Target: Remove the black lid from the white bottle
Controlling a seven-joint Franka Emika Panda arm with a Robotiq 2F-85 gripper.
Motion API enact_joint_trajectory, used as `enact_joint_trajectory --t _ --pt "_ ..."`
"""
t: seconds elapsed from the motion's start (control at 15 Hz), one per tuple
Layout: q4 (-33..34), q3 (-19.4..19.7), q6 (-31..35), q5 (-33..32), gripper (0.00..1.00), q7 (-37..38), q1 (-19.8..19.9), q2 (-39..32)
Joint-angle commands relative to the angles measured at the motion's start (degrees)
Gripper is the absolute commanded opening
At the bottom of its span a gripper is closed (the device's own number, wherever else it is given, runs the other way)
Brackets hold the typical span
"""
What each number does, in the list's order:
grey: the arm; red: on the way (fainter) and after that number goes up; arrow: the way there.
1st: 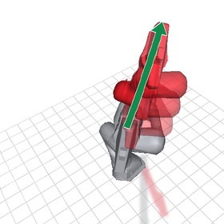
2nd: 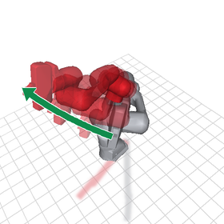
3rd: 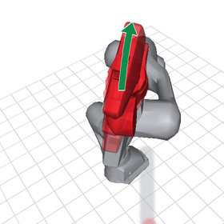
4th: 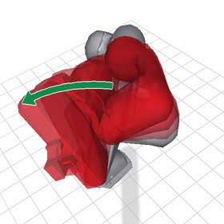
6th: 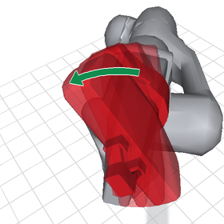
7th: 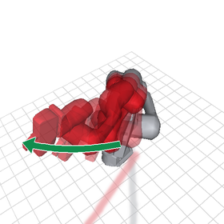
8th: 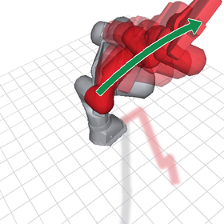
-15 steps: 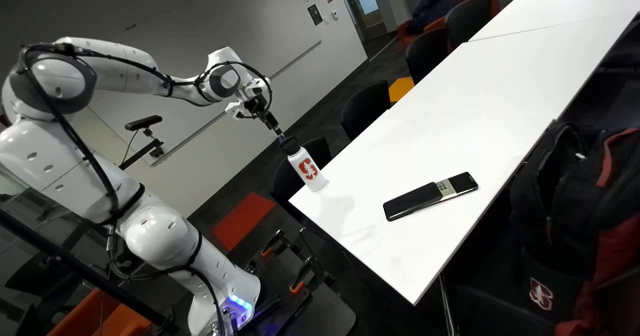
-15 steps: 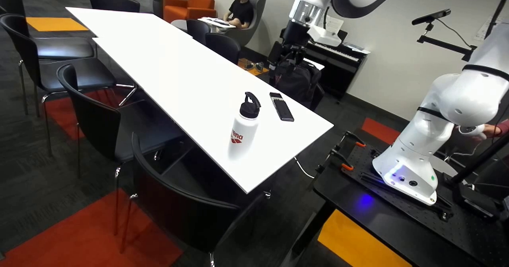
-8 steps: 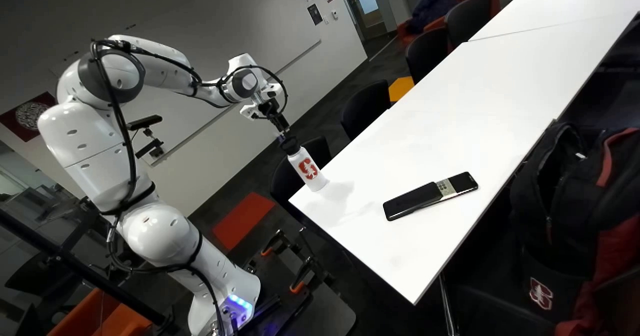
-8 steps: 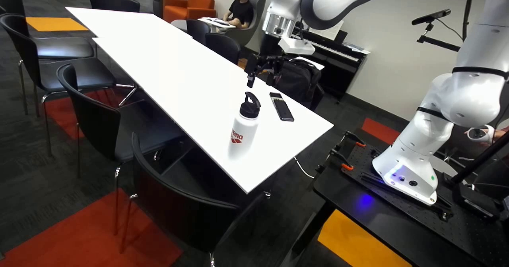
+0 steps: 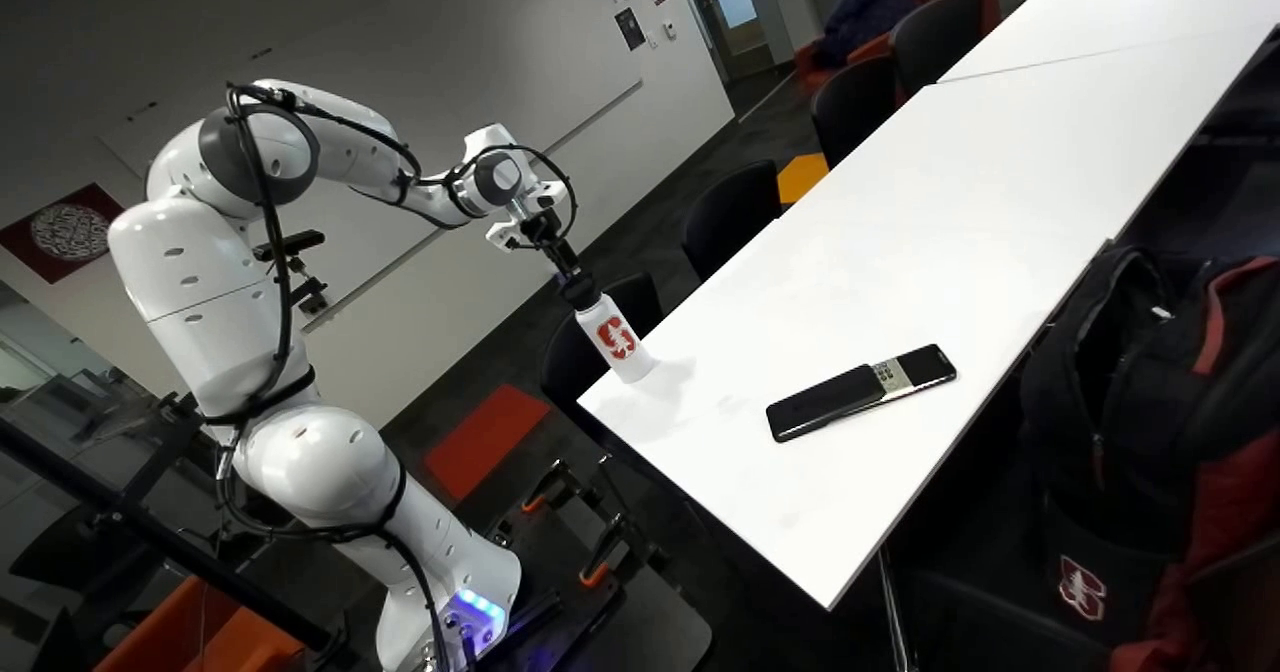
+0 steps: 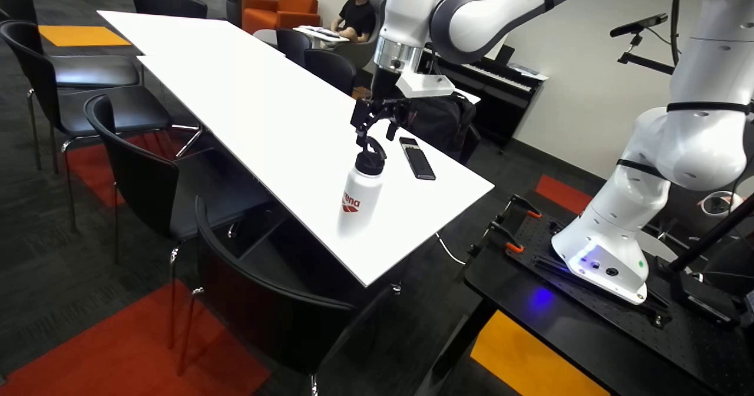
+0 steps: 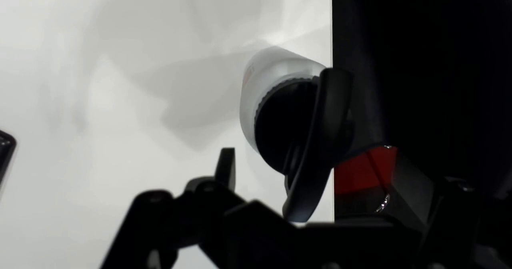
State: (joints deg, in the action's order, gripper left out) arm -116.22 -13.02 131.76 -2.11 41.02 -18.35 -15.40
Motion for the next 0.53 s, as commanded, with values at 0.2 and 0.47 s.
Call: enact_joint_trajectory --t 0.2,0.47 --pt "0.7 1.7 -0.7 -1.8 0.66 2.2 -2.6 -1.2" --pt "0.8 1.8 -0.8 -2.1 0.34 2.3 -3.0 -1.2"
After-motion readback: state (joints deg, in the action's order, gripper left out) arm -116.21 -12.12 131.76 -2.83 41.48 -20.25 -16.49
